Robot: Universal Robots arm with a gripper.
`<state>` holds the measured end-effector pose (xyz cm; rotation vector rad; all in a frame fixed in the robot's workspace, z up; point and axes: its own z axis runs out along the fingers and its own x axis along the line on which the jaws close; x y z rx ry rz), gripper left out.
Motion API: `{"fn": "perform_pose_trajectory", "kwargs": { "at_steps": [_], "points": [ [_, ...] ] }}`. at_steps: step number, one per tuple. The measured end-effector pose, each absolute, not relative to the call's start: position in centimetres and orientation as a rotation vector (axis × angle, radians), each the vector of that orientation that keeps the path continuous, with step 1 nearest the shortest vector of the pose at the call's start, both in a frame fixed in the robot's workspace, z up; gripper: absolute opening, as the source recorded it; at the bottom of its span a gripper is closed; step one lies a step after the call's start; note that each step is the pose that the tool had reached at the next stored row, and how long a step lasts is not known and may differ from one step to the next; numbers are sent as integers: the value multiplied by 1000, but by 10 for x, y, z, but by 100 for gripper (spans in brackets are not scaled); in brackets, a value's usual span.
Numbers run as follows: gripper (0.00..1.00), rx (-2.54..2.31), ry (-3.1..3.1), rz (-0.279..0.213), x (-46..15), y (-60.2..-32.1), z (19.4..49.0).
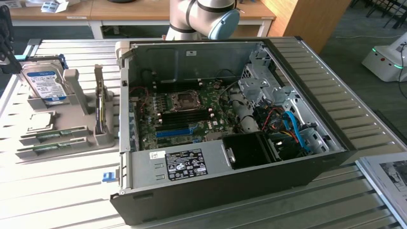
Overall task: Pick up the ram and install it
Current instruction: 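Pick up the ram and move it above insertion slot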
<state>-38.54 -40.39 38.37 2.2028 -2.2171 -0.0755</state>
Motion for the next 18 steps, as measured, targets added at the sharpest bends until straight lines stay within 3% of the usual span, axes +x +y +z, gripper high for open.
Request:
{"fn": "perform_pose_trajectory", "kwargs": {
  "at_steps": [18],
  "points": [
    [10, 2203, -2217, -76, -385, -404, 377]
  ]
}}
